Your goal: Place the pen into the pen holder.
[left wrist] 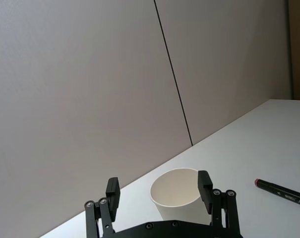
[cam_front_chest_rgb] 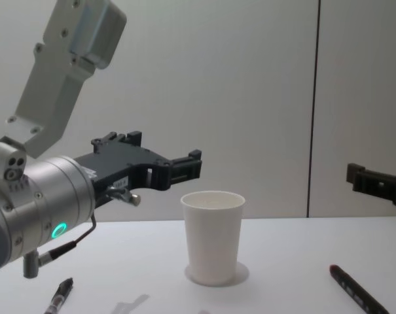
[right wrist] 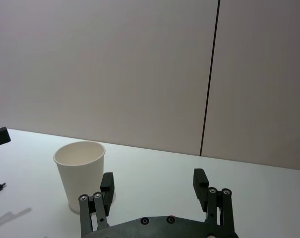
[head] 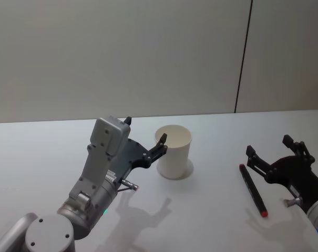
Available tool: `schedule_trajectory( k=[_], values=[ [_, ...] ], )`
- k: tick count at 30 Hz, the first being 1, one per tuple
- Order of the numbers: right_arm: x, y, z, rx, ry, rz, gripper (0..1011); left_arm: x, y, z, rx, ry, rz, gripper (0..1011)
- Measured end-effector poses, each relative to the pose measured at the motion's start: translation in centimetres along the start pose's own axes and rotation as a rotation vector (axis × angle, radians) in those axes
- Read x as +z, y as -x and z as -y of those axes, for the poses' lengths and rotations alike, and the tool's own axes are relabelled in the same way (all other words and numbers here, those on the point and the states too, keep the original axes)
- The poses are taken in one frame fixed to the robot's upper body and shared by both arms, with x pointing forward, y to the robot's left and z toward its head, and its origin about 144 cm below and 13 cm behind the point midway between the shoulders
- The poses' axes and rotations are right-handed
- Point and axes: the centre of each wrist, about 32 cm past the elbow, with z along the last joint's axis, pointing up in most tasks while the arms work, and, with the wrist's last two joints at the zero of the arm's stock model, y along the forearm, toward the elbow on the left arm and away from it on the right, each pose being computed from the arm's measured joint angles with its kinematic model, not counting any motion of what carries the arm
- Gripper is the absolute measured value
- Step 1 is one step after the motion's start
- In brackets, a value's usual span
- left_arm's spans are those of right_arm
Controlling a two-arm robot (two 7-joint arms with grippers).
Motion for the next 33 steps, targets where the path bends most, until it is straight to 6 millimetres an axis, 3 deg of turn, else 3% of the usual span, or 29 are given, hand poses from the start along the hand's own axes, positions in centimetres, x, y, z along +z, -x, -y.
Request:
schedule_trajectory(
  k=[33],
  values=[
    [0.00, 0.00, 0.00, 0.000, 0.000, 0.000, 1001, 0.00, 0.00, 0.00, 0.000, 0.000, 0.000, 1004]
  ],
)
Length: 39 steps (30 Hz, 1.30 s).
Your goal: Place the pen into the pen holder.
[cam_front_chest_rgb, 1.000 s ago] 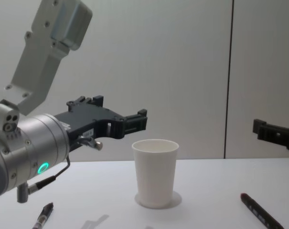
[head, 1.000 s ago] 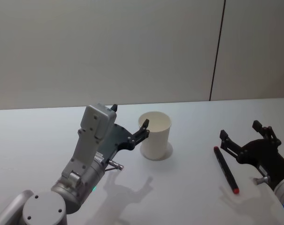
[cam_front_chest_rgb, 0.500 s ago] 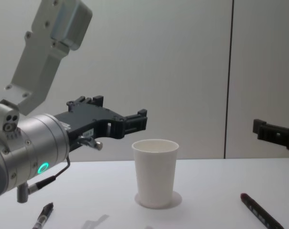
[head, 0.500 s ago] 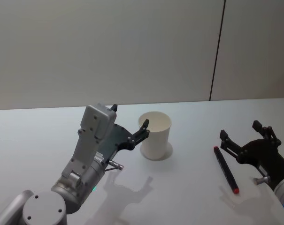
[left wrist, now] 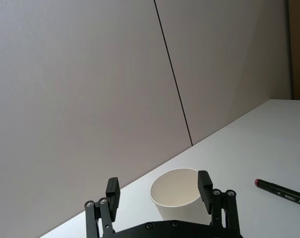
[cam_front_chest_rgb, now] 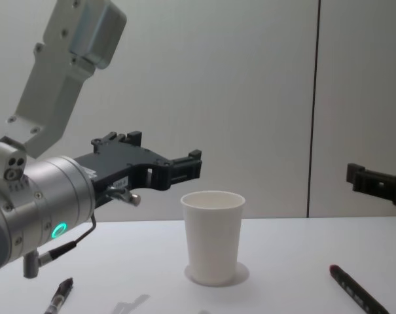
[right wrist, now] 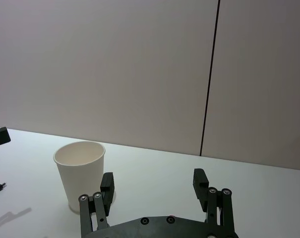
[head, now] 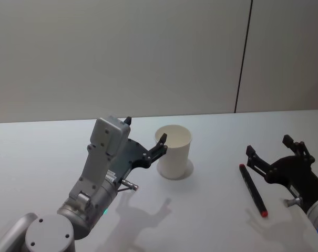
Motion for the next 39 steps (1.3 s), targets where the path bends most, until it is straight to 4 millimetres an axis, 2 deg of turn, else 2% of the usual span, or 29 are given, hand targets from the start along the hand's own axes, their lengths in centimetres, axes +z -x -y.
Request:
schedule_trajectory(
  k=[19, 39],
  values=[
    [0.3, -0.2, -0.2, 0.011, 0.008, 0.003, 1001, 0.0, 0.0, 0.0, 0.000, 0.000, 0.000, 1004],
    [2.8, -1.7, -1.8, 0.030, 0.156, -0.077, 1001, 0.0, 0.0, 0.0, 0.000, 0.000, 0.000, 1004]
  ],
)
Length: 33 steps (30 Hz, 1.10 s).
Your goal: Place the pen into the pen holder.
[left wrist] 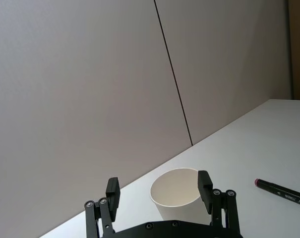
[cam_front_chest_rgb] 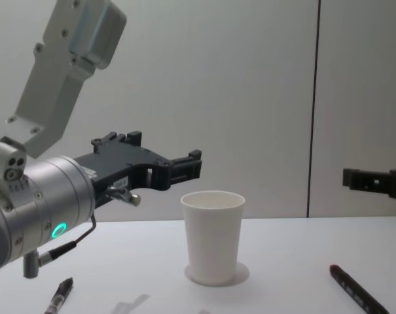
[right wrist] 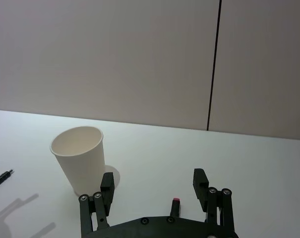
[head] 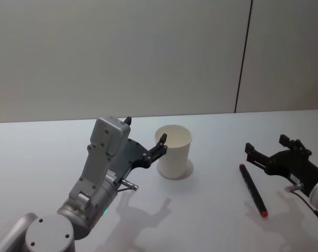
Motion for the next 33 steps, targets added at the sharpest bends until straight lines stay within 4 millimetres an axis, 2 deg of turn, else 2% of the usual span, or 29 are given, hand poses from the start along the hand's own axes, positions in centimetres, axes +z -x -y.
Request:
schedule_trajectory(
  k=[13, 33],
  values=[
    [2.0, -0.4, -1.9, -0.020, 0.145, -0.053, 1001, 0.0, 0.0, 0.0, 0.000, 0.000, 0.000, 1004],
    [3.7, -0.3, -5.5, -0.036, 0.314, -0.059, 1001, 0.0, 0.0, 0.0, 0.000, 0.000, 0.000, 1004]
  ],
)
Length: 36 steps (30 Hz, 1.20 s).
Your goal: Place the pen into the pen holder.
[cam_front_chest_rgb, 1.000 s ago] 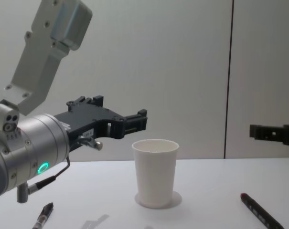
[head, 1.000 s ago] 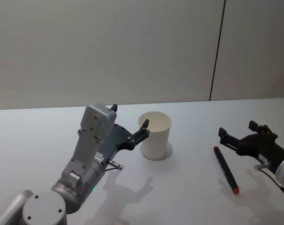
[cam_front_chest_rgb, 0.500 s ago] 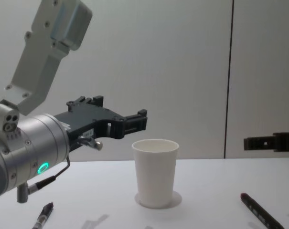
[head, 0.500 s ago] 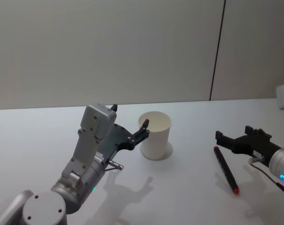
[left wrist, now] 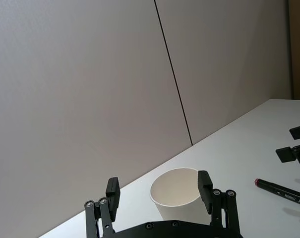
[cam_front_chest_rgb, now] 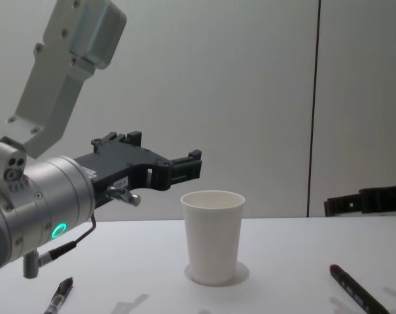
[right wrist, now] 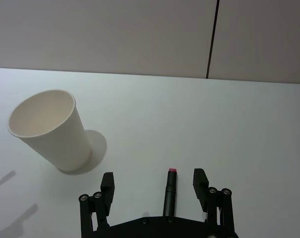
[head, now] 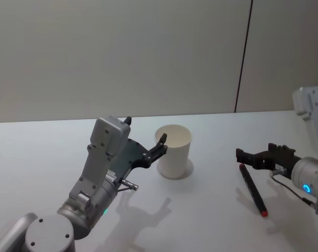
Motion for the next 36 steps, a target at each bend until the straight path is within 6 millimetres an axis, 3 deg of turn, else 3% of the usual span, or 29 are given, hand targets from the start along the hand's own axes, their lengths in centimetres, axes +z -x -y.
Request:
schedule_trajectory(
  k=[36],
  values=[
    [2.0, -0.9, -4.4, -0.035, 0.239, -0.059, 1001, 0.0, 0.0, 0.0, 0.000, 0.000, 0.000, 1004]
  ],
)
